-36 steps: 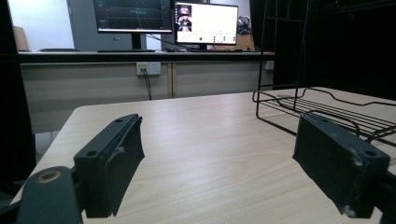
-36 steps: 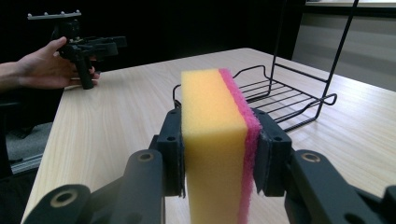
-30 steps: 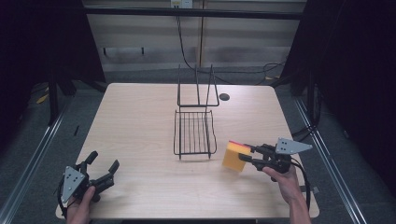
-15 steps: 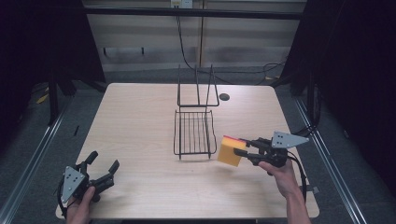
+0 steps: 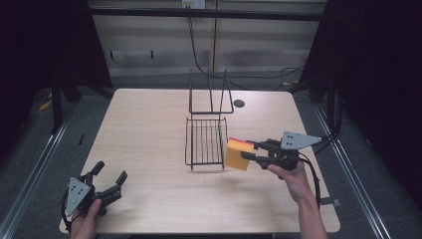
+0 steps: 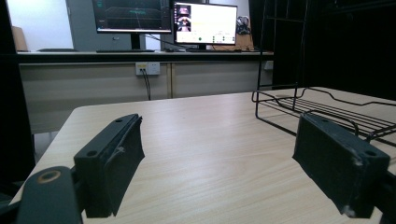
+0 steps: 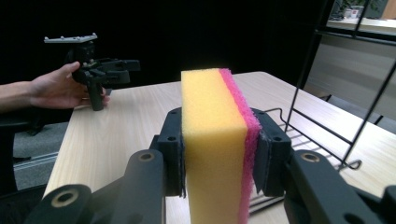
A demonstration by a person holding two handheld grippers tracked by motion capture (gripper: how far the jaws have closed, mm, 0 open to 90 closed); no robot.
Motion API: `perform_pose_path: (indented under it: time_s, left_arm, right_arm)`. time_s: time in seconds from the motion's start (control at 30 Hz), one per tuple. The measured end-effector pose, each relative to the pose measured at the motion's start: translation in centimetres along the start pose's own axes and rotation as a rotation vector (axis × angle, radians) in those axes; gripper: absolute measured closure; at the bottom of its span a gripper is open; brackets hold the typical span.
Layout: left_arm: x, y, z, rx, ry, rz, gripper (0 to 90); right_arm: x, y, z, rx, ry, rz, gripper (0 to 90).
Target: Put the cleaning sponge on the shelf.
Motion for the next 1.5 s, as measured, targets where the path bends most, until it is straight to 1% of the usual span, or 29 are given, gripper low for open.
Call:
perform_pose_path:
  time_s: [0.17, 0.2, 0.23, 0.27, 0.37, 0.4, 0.43, 0.47, 0.53, 0.6, 0.63, 0.7, 0.77, 0.97, 1.03, 1.1, 1.13, 1.2, 1.33, 1.4, 1.5]
  left_arm:
    - [0.0, 0.0, 0.0, 0.0, 0.0, 0.0, 15.5]
    - [0.0, 0.0, 0.0, 0.001, -0.006, 0.002, 15.5]
    - [0.0, 0.0, 0.0, 0.001, -0.006, 0.002, 15.5]
    - [0.0, 0.0, 0.0, 0.001, 0.0, 0.0, 15.5]
    - [0.0, 0.0, 0.0, 0.001, 0.0, 0.0, 15.5]
    - [0.0, 0.0, 0.0, 0.001, 0.0, 0.0, 15.5]
    - [0.0, 0.0, 0.0, 0.002, 0.001, 0.001, 15.5]
    - [0.0, 0.0, 0.0, 0.001, 0.0, 0.0, 15.5]
    - [0.0, 0.0, 0.0, 0.001, 0.0, 0.0, 15.5]
    - [0.0, 0.0, 0.0, 0.003, -0.005, 0.001, 15.5]
    - [0.0, 0.0, 0.0, 0.003, -0.005, 0.001, 15.5]
    - [0.0, 0.0, 0.0, 0.003, -0.005, 0.002, 15.5]
    - [0.0, 0.0, 0.0, 0.002, -0.004, 0.001, 15.5]
    - [0.0, 0.0, 0.0, 0.003, -0.004, 0.001, 15.5]
    - [0.0, 0.0, 0.0, 0.003, -0.004, 0.0, 15.5]
    - [0.0, 0.0, 0.0, 0.004, -0.004, 0.001, 15.5]
    - [0.0, 0.0, 0.0, 0.004, -0.003, 0.0, 15.5]
    - [0.0, 0.0, 0.0, 0.004, -0.004, 0.001, 15.5]
    - [0.0, 0.0, 0.0, 0.004, -0.004, 0.0, 15.5]
    - [0.0, 0.0, 0.0, 0.004, -0.004, 0.0, 15.5]
    - [0.0, 0.0, 0.0, 0.005, -0.003, 0.0, 15.5]
  right_arm:
    - [-0.5, -0.9, -0.3, -0.011, 0.004, -0.006, 61.3]
    - [-0.5, -1.0, -0.4, -0.012, 0.006, -0.004, 61.2]
    - [-0.5, -1.0, -0.4, -0.012, 0.006, -0.004, 61.2]
    - [-0.4, -1.4, -0.5, -0.022, 0.0, 0.0, 61.2]
    - [-0.5, -1.6, -0.6, -0.026, 0.004, 0.008, 61.2]
    - [-0.7, -1.7, -0.7, -0.027, 0.006, 0.011, 61.2]
    - [-1.3, -2.1, -0.7, -0.035, 0.02, 0.008, 61.2]
    - [-1.5, -2.4, -0.8, -0.039, 0.023, 0.003, 61.2]
    - [-1.6, -2.5, -0.8, -0.041, 0.023, 0.002, 61.1]
    - [-1.7, -3.2, -1.2, -0.048, 0.024, 0.015, 61.2]
    - [-1.7, -3.5, -1.3, -0.055, 0.023, 0.016, 61.1]
    - [-1.7, -3.7, -1.4, -0.057, 0.025, 0.017, 61.1]
    - [-1.9, -4.4, -1.7, -0.064, 0.025, 0.017, 61.1]
    - [-1.7, -5.2, -2.3, -0.075, 0.016, 0.029, 61.1]
    - [-1.6, -5.9, -2.5, -0.084, 0.013, 0.038, 61.1]
    - [-1.6, -6.1, -2.6, -0.083, 0.014, 0.039, 61.1]
    - [-1.6, -6.6, -2.8, -0.091, 0.012, 0.043, 61.1]
    - [-1.5, -7.0, -2.9, -0.097, 0.01, 0.049, 61.1]
    - [-1.4, -7.5, -3.2, -0.101, 0.005, 0.045, 61.1]
    - [-0.9, -7.9, -3.4, -0.108, -0.006, 0.055, 61.1]
    - [-0.7, -8.2, -3.6, -0.11, -0.009, 0.053, 61.1]
Point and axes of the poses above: each handheld gripper's, and its own axes: y roughly backward along the jaws, x roughly out of its underside, z roughly to its left, the point moved 6 cm from there along -y, roughly forward along the jaws, and after that the axes turned 14 degrees about -x, right-handed, at the moved point
